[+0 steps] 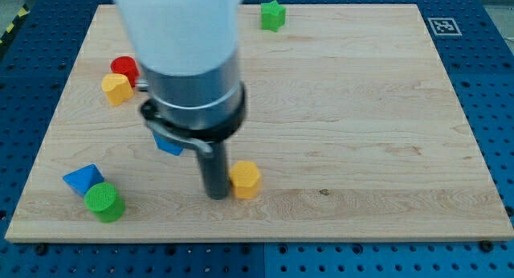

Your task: Push the yellow hexagon towards top side

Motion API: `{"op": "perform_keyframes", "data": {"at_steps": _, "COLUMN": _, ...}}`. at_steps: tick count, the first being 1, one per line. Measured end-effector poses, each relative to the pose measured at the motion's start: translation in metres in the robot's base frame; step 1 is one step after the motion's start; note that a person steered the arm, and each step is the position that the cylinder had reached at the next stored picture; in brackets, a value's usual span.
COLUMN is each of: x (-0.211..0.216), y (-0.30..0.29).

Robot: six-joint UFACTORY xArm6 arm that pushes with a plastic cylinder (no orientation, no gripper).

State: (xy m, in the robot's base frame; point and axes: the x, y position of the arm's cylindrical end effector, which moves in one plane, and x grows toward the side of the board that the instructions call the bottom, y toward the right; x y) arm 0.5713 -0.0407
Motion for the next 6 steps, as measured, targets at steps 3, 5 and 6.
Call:
{"op": "perform_keyframes", "data": {"at_steps": 3, "x": -0.006, "y": 0.109}}
{"op": "perform_keyframes", "data": {"at_steps": 5, "x": -0.048, "y": 0.111}}
{"op": "perform_keyframes", "data": {"at_steps": 6, "x": -0.077, "y": 0.113}}
